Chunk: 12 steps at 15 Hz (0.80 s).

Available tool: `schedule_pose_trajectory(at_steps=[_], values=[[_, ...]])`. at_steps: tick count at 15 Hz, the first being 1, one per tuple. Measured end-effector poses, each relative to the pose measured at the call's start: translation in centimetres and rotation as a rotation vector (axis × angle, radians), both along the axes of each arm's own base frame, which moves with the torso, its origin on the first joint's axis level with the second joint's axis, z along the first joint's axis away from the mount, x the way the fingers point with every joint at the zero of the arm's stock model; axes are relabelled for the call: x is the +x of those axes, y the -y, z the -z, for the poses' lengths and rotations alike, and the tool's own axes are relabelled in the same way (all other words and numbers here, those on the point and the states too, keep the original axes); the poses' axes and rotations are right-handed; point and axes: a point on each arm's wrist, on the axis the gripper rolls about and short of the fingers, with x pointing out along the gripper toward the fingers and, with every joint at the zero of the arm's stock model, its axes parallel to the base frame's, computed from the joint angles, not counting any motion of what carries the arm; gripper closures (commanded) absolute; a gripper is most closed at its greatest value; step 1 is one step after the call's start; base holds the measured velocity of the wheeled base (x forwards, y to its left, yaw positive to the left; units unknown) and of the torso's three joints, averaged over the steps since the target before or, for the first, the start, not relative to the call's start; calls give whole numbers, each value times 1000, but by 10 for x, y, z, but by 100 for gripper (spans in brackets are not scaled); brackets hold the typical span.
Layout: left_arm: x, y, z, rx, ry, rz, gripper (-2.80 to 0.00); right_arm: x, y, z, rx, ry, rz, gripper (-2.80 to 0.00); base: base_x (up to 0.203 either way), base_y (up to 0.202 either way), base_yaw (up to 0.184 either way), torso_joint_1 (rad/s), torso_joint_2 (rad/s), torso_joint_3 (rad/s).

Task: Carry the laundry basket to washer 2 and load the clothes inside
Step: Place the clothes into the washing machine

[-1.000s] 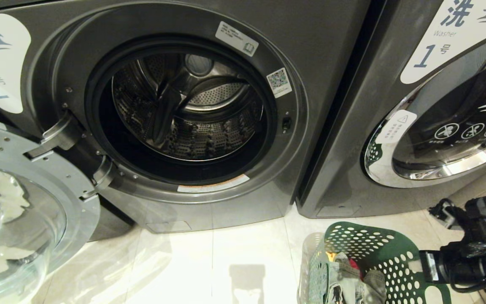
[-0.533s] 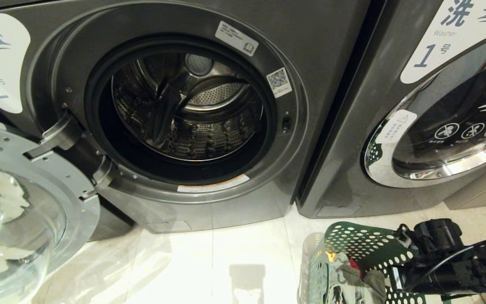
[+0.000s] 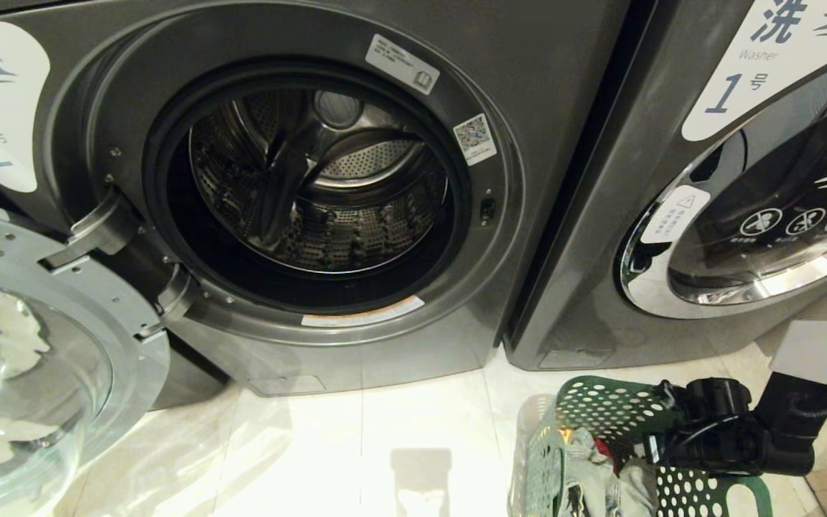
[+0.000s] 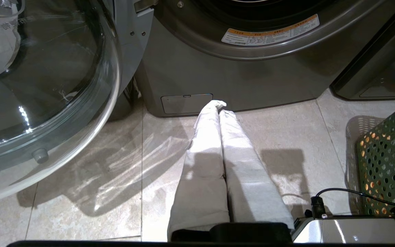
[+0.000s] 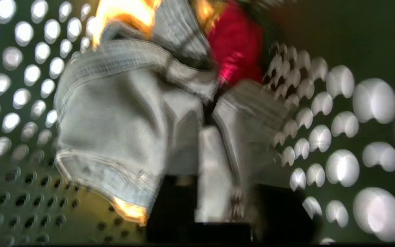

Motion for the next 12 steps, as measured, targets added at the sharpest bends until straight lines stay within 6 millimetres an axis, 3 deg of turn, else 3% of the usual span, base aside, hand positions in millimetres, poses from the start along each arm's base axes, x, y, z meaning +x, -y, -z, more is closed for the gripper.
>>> schedule_pose_trajectory(at_steps=[6,12], values=[[0,0,0,0,0,0,0,-5,8,35,117,-55,-209,-280,0,0,0,0,0,0],[0,0,0,0,0,0,0,-5,-7,51,92,-82,-289,-280,0,0,0,0,0,0]])
